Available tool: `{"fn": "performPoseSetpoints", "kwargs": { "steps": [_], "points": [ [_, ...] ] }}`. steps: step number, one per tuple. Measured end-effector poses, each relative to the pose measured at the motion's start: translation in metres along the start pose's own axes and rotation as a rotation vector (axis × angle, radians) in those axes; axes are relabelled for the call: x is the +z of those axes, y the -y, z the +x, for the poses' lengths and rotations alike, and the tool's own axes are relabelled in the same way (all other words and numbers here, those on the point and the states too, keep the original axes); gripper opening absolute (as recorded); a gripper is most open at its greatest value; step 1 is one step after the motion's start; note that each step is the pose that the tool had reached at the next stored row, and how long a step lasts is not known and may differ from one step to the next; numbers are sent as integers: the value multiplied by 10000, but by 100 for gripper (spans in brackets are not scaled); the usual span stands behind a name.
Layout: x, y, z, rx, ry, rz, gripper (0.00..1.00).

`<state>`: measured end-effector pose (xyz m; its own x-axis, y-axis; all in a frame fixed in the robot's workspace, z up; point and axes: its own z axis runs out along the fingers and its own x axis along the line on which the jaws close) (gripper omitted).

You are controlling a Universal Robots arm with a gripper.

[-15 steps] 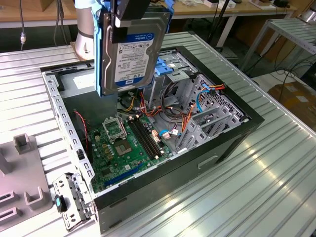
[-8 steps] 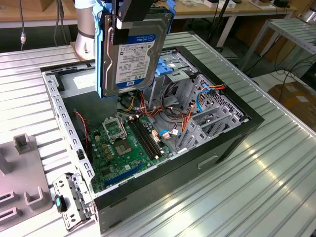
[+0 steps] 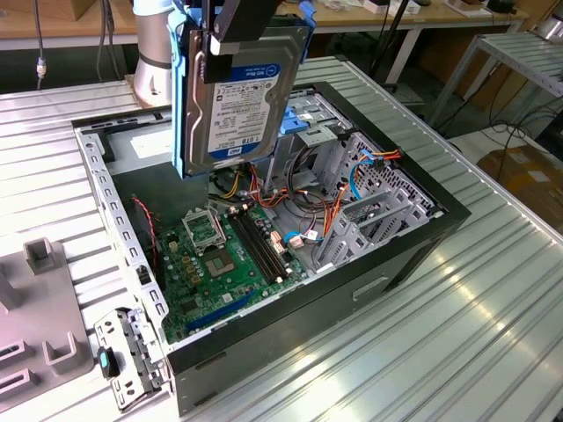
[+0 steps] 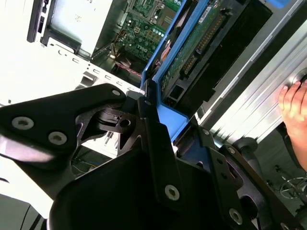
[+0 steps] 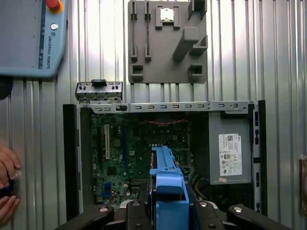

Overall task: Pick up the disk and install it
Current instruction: 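Insert the disk into the insertion slot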

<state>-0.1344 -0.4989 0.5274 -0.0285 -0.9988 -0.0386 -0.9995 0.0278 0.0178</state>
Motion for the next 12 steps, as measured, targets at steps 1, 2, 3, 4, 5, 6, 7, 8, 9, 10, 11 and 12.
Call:
{"fn": "performPoseSetpoints", "kwargs": {
  "steps": [1,2,3,4,5,6,7,8,9,10,11,12],
  "points": [
    [0,0,4,0,-2,0,37],
    [-1,1,8,0,-3,0,37],
    [-1,1,13,0,-4,0,37],
    [-1,1,18,-1,-6,0,37],
    [-1,1,22,0,-8,0,37],
    [-1,2,26,1,-10,0,37],
    [-2,3,39,-1,-12,0,37],
    [-2,3,47,-1,-13,0,37],
    [-2,4,53,0,-17,1,37],
    [-3,5,61,0,-24,0,37],
    [-2,6,70,0,-27,1,37],
    [-2,7,77,0,-29,0,37]
  ]
}}
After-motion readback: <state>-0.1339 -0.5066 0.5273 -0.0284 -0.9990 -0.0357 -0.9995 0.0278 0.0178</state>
